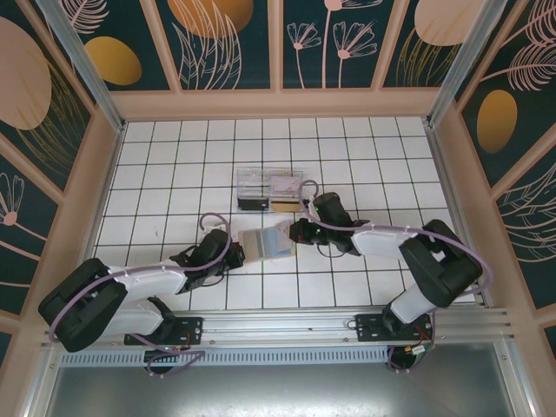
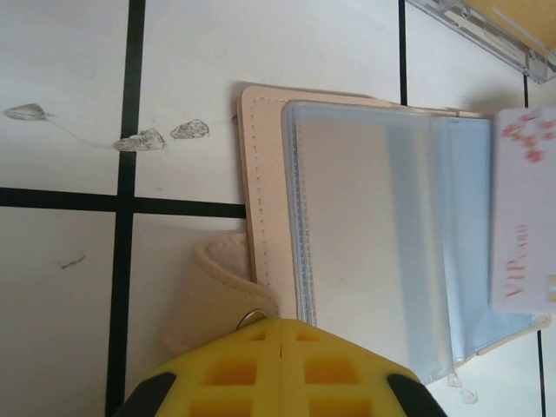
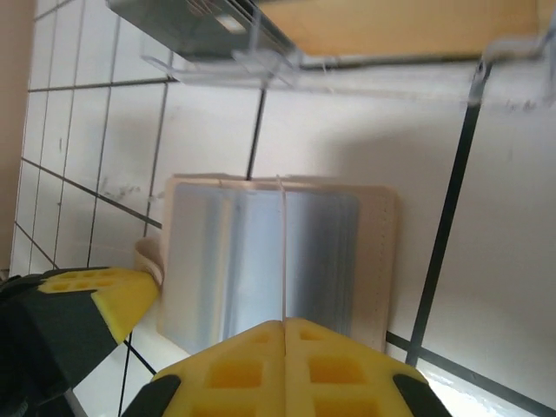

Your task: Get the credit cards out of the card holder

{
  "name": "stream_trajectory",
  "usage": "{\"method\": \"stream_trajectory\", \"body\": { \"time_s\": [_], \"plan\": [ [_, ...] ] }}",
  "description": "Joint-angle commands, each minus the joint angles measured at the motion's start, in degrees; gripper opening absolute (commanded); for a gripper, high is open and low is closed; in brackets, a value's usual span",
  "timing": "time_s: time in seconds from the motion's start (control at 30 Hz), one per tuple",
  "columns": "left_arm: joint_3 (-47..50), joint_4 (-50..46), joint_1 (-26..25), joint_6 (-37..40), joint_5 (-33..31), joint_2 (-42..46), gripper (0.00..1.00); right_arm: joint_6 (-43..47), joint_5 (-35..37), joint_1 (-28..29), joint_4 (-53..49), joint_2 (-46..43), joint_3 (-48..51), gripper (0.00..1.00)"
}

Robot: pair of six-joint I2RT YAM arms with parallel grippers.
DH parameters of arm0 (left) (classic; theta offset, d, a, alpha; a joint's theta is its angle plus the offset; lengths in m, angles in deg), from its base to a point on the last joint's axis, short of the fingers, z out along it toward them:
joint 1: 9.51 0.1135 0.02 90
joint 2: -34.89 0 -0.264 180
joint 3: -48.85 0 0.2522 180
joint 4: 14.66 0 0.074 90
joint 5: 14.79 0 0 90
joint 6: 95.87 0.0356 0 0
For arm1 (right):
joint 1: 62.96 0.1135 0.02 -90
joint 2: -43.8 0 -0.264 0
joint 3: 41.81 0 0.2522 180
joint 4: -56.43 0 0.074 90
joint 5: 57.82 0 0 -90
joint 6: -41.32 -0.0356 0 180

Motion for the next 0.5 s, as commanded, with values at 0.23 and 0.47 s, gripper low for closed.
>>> {"method": "stream_trajectory", "body": {
  "time_s": [0.23,0.47],
  "plan": [
    [3.06,0.21,0.4,2.81,-4.68,16.02,0.55,20.5,21.34,5.54,-16.87,-11.42,-10.34,0.0],
    [8.22,0.06,0.43,1.47,-9.72,30.0,0.99,46.98,37.07,14.44,-16.81,-6.02,-16.68,0.0]
  ]
}}
